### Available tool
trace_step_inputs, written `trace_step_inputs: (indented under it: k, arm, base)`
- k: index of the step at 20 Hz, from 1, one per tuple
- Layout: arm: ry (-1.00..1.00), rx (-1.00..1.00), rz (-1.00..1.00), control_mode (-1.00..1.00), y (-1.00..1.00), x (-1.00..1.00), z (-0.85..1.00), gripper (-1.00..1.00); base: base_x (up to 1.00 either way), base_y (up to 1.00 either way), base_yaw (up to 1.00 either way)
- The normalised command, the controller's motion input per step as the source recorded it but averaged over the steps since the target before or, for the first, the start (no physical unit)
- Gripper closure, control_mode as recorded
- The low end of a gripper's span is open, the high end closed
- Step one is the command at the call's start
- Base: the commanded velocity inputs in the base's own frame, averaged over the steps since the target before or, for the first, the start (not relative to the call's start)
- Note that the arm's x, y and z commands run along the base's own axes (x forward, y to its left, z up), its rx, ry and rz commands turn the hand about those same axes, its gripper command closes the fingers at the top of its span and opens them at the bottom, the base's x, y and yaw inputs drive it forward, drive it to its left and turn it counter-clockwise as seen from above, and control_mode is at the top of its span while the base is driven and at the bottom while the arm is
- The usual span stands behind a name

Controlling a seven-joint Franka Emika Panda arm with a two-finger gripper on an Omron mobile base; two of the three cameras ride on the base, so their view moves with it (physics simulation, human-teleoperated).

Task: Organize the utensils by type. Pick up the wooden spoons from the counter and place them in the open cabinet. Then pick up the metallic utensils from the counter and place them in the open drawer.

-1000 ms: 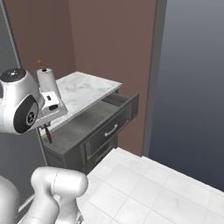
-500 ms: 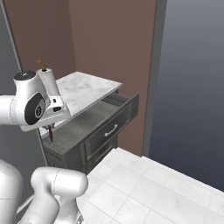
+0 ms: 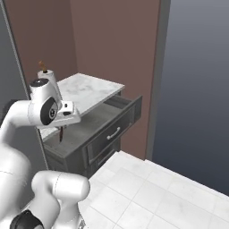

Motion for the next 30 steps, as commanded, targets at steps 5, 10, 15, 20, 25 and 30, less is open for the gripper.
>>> trace_step_inputs:
  k: [5, 10, 15, 20, 25, 30]
  arm:
    - [0.09, 0.02, -0.16, -1.0, 0.0, 0.72, -0.02, 1.0]
    - [0.13, 0.05, -0.08, -1.0, -0.01, 0.65, -0.04, 1.0]
    - [0.12, 0.02, -0.02, -1.0, -0.01, 0.58, -0.2, 1.0]
    - [0.14, 0.0, -0.03, -1.0, 0.0, 0.35, -0.18, 1.0]
    - [0.21, 0.0, -0.03, -1.0, 0.0, 0.49, -0.15, 1.0]
    - [0.23, 0.01, -0.08, -1.0, 0.0, 0.51, -0.22, 1.0]
  base:
    - [0.0, 0.0, 0.0]
    - [0.0, 0.0, 0.0]
    - [0.0, 0.0, 0.0]
    - [0.0, 0.0, 0.0]
    - [0.0, 0.0, 0.0]
    - [0.0, 0.0, 0.0]
